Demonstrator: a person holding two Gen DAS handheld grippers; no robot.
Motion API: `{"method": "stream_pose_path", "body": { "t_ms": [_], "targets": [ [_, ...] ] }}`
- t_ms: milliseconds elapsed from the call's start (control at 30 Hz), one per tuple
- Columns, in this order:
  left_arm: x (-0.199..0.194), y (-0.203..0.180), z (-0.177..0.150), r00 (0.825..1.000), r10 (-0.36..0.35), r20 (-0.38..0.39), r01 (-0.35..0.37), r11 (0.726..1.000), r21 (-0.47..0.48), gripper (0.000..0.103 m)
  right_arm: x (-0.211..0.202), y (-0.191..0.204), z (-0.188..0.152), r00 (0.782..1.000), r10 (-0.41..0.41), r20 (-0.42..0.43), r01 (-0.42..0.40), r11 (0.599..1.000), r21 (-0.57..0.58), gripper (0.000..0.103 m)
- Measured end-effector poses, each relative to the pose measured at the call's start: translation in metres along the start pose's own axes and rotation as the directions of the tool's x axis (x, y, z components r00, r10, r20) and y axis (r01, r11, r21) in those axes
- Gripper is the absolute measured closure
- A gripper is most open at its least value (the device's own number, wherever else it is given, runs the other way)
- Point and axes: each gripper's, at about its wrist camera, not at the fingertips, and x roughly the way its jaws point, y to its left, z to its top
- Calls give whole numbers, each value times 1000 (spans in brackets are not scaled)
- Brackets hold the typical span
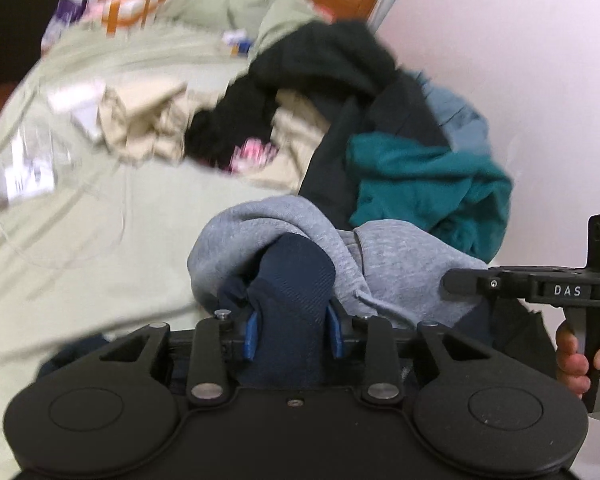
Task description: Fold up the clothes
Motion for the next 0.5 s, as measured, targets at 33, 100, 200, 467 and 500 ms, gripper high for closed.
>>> {"method": "stream_pose_path", "body": {
  "t_ms": [33, 100, 200, 467, 500],
  "targets": [
    [-9, -5, 5, 1000, -3, 18, 3, 1000, -2, 68, -9, 7, 5, 1000, 4, 25, -3, 1000, -11, 96],
    [-25, -14, 12, 999, -4, 40, 4, 1000, 2, 68, -27, 22, 16, 997, 12, 75, -9, 999, -34, 96],
    [-44, -27, 21, 1000, -4, 31, 4, 1000, 22, 69, -52, 38, 27, 991, 17, 135, -9, 998, -58, 96],
    [-100, -66, 32, 991, -7, 137, 2, 999, 40, 71, -104, 63, 36, 977, 57, 207, -36, 994, -102, 96],
    [-108, -73, 33, 989, -3, 151, -4, 999, 49, 71, -112, 67, 38, 974, 65, 219, -40, 993, -115, 96]
  ]
}}
